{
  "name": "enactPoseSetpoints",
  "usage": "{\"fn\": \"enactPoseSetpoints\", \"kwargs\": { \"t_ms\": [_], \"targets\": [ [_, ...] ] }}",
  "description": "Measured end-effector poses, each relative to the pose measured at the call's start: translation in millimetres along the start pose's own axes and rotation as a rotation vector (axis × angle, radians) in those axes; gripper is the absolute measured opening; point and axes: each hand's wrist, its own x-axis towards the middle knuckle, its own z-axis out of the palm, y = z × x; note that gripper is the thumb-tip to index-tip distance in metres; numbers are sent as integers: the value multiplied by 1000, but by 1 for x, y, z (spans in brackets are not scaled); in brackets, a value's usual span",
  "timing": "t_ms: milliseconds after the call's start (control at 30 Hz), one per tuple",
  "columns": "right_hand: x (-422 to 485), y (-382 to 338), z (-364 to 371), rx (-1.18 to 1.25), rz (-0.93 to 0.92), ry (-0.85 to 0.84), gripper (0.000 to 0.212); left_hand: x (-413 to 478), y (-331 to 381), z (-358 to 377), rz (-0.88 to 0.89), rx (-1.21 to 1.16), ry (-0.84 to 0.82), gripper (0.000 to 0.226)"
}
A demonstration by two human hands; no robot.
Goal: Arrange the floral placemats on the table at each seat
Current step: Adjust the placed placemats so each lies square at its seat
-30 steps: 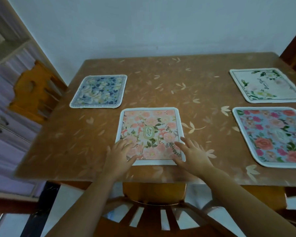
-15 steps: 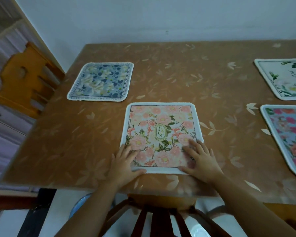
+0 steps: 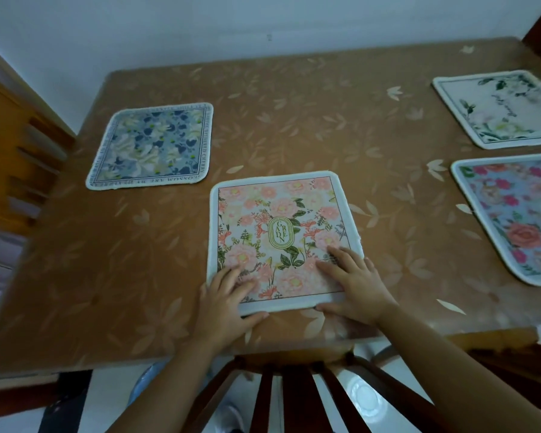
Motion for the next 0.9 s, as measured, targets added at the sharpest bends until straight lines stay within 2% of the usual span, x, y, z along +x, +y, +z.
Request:
{"fn": "enactPoseSetpoints", "kwargs": {
  "t_ms": [267, 433, 633, 800, 900],
  "targets": [
    [-1, 1, 4, 27, 0, 56, 84, 9, -7, -1, 78, -27, 20, 61],
    [-1, 7, 2, 44, 30, 122, 80, 23, -4, -2, 137, -34, 33, 49],
    [0, 11, 1, 40, -12, 117, 73, 23, 1, 3, 87, 21, -71, 66],
    [-2, 13, -1, 60, -79, 133, 63, 18, 4, 2, 141, 24, 8, 49],
    [0, 13, -2, 94, -148, 184, 53, 16, 0, 1, 143, -46, 37, 46]
  ]
}}
